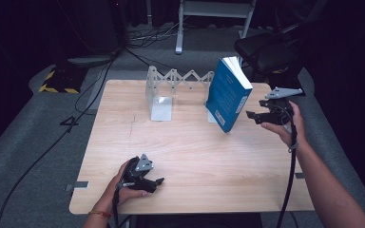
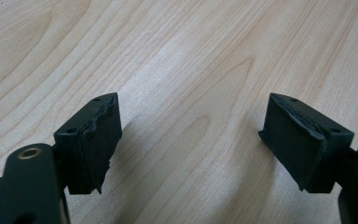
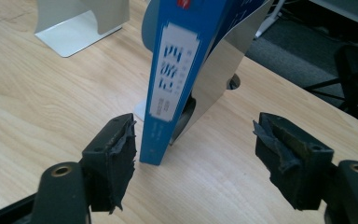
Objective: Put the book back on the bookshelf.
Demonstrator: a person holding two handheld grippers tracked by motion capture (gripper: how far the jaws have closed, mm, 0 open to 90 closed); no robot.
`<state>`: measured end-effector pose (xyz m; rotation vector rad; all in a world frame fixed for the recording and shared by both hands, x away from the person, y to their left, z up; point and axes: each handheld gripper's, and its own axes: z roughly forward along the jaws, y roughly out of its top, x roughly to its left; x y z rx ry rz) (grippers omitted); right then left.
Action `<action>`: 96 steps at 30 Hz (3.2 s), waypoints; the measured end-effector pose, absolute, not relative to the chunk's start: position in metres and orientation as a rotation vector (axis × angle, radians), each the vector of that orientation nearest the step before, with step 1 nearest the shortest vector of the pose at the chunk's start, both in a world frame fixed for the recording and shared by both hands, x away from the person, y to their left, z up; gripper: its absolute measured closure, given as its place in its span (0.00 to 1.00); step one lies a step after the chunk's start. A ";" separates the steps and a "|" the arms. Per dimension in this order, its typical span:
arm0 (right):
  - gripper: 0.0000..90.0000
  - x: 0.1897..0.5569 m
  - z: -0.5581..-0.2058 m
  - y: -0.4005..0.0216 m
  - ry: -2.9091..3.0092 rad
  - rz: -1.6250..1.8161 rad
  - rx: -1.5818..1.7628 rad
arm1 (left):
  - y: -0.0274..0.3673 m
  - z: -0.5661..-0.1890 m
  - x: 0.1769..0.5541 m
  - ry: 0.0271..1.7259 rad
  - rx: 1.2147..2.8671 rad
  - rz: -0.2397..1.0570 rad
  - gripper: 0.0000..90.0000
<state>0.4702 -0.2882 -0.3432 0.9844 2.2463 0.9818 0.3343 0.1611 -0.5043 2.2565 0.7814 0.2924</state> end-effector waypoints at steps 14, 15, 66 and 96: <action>0.32 0.438 -0.369 -0.320 2.293 1.002 0.827 | 0.161 -0.504 0.334 0.786 2.256 0.295 0.22; 0.32 0.435 -0.372 -0.321 2.292 0.993 0.815 | 0.161 -0.504 0.334 0.787 2.255 0.293 0.22; 0.26 0.350 -0.504 -0.418 2.336 1.042 1.109 | 0.161 -0.504 0.335 0.787 2.258 0.295 0.22; 0.27 0.350 -0.504 -0.417 2.332 1.041 1.112 | 0.162 -0.504 0.340 0.739 2.272 0.275 0.21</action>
